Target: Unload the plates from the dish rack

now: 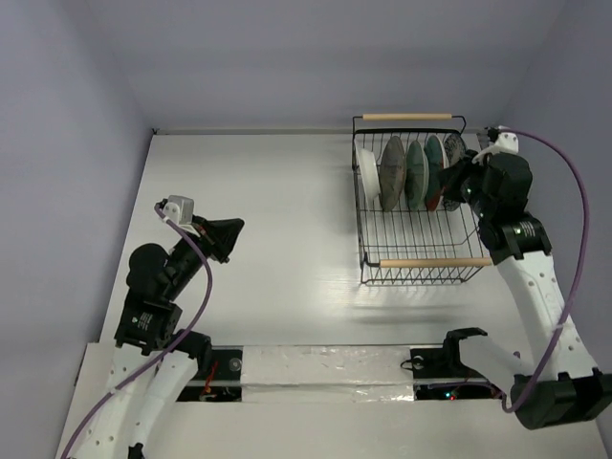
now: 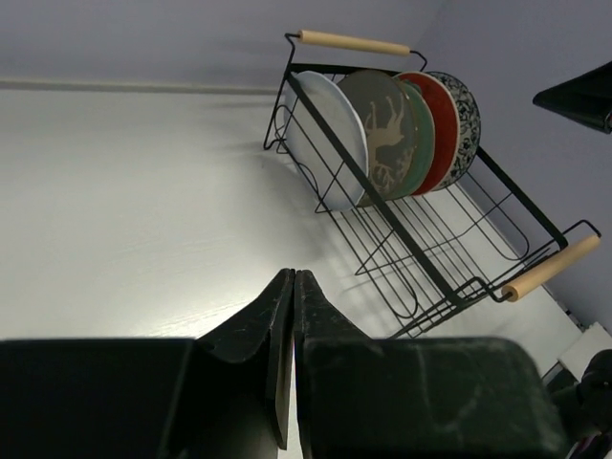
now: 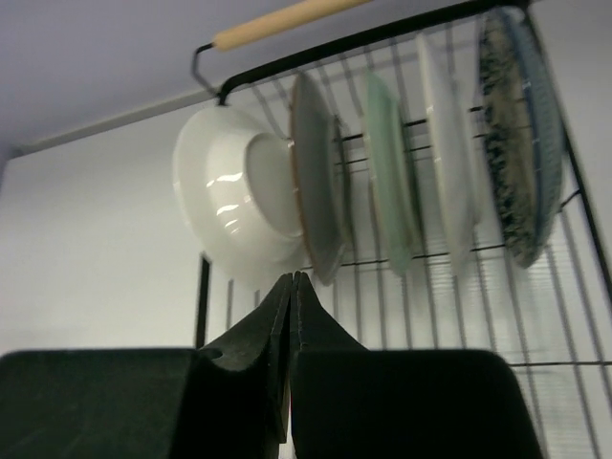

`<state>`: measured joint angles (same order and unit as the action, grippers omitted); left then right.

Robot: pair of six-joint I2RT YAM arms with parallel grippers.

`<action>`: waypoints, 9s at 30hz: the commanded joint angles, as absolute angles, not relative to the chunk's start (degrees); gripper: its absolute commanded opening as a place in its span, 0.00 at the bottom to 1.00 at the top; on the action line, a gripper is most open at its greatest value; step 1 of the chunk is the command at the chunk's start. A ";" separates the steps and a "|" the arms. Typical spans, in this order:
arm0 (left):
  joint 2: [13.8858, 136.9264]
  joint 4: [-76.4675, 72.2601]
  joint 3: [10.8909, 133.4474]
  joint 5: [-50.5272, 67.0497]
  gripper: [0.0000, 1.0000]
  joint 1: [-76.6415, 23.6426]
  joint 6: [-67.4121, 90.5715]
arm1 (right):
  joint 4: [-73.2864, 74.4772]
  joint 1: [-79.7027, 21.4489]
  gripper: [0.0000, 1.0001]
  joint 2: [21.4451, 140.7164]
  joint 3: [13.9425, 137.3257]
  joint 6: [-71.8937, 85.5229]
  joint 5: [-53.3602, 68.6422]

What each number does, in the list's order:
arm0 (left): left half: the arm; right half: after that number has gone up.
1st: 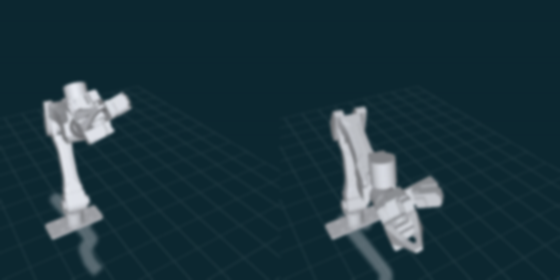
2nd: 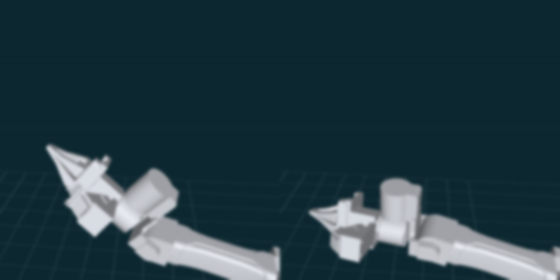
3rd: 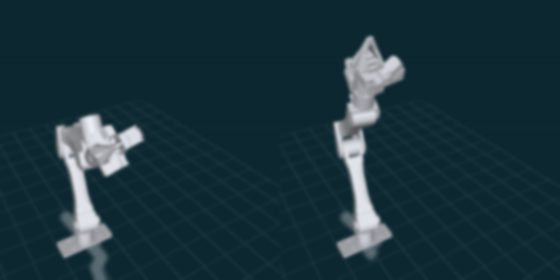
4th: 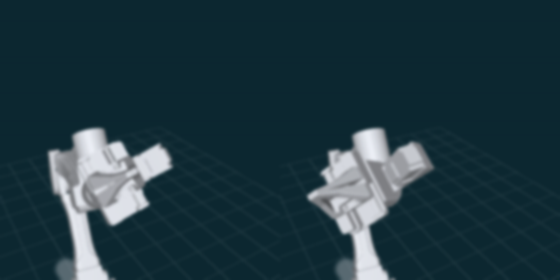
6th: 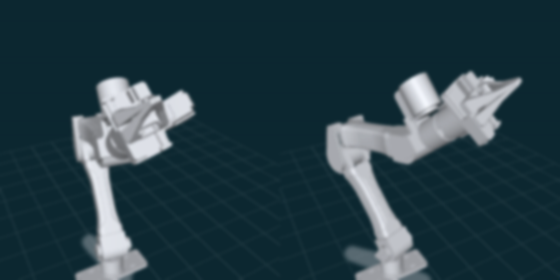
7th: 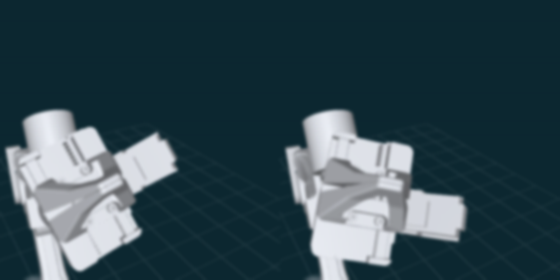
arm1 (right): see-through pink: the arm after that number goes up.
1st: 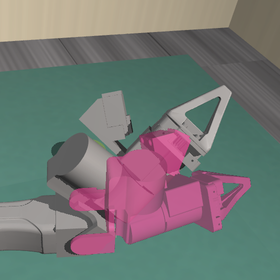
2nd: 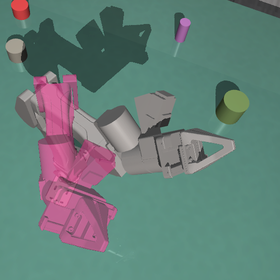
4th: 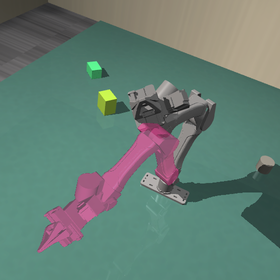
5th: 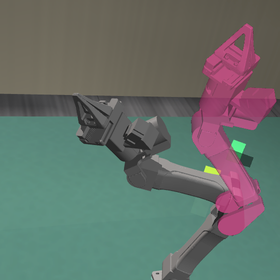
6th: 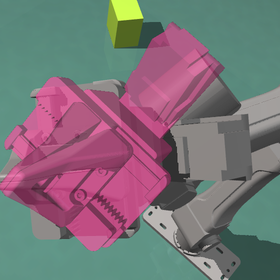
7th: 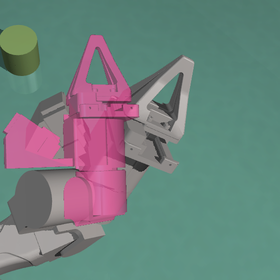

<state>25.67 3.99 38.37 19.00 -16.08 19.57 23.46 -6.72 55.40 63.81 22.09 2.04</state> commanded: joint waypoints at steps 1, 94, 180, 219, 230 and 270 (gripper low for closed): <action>26.80 5.44 39.82 17.05 0.00 -16.35 19.60 | 23.81 -6.77 0.00 59.49 70.13 15.75 -10.15; 18.11 9.40 39.02 3.96 0.43 -19.16 21.27 | -6.95 -40.51 0.00 100.70 103.43 41.39 5.71; 19.16 8.88 38.23 4.92 0.32 -18.63 21.36 | 26.63 -20.93 0.41 83.04 83.59 11.96 -35.69; 19.25 8.35 38.06 5.54 0.39 -18.63 21.27 | 31.55 -14.15 0.00 92.03 95.44 3.61 -38.23; 19.25 8.26 38.06 5.89 0.40 -18.63 21.36 | 33.83 -14.15 0.00 91.57 99.75 0.70 -37.88; 18.90 8.97 38.32 4.31 0.45 -17.58 21.71 | -8.61 -36.55 0.00 89.81 88.94 37.16 9.23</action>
<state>19.35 11.38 37.87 5.04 -17.87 21.32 6.15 -33.80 88.38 84.97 29.15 6.15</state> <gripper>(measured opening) 0.432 0.140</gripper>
